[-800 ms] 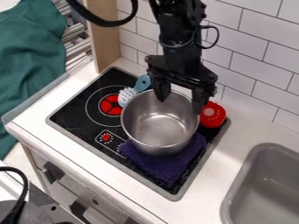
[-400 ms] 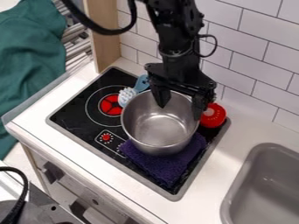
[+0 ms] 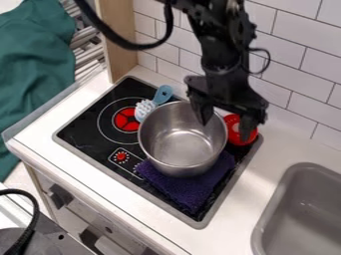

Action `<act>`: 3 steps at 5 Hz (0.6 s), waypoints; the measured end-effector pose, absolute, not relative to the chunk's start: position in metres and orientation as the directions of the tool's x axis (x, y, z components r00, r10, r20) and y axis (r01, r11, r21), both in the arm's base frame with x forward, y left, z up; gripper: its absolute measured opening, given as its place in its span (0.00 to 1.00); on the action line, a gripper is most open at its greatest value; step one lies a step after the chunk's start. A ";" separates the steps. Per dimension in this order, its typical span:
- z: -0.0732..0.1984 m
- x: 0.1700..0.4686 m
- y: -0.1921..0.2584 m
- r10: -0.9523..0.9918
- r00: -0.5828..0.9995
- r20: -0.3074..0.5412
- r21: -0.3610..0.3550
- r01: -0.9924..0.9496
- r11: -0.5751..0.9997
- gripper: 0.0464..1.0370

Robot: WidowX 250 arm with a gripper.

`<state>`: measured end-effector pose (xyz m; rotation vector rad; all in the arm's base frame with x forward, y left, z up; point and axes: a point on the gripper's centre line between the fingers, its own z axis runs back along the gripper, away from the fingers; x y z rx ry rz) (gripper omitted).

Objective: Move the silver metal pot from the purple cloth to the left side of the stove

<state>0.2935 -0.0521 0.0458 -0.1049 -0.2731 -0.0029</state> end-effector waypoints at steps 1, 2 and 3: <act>0.040 0.286 -0.064 -0.013 0.974 0.225 -0.098 0.036 0.995 0.97; 0.019 0.285 -0.066 0.000 0.992 0.125 -0.099 0.013 0.995 0.97; 0.002 0.284 -0.060 0.010 0.998 0.066 -0.085 -0.004 0.996 0.97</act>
